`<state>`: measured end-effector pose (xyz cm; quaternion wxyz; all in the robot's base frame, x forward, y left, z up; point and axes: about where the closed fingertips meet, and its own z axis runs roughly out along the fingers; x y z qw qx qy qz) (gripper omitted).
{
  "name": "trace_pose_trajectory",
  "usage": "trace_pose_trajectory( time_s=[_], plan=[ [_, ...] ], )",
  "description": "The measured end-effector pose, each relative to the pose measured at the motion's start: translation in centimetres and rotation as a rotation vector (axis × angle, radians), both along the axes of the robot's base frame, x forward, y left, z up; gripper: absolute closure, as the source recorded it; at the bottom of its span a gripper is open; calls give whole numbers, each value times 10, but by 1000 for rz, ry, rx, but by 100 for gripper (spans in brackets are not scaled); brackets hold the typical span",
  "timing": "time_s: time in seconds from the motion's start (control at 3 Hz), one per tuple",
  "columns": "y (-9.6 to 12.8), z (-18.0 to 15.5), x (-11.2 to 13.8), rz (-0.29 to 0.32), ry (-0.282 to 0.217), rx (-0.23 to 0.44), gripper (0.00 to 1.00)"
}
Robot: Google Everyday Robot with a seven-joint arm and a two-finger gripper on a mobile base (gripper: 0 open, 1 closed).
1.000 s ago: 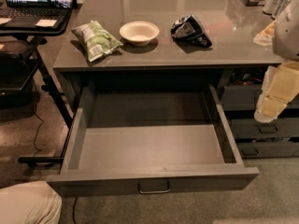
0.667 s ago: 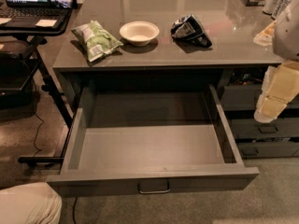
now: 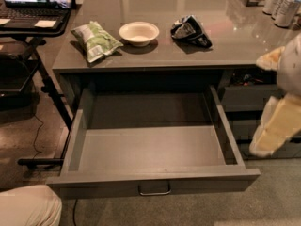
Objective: Close top drawer
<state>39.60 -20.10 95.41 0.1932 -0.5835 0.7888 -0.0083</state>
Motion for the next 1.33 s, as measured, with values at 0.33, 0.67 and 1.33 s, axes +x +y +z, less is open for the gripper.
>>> trace_pose_trajectory(
  time_s=[0.33,0.67,1.33],
  plan=[
    [19,-33,-18,2,6,49,0],
    [38,-69,-34,11,13,96,19],
    [62,-132,-66,17,89,180,65]
  ],
)
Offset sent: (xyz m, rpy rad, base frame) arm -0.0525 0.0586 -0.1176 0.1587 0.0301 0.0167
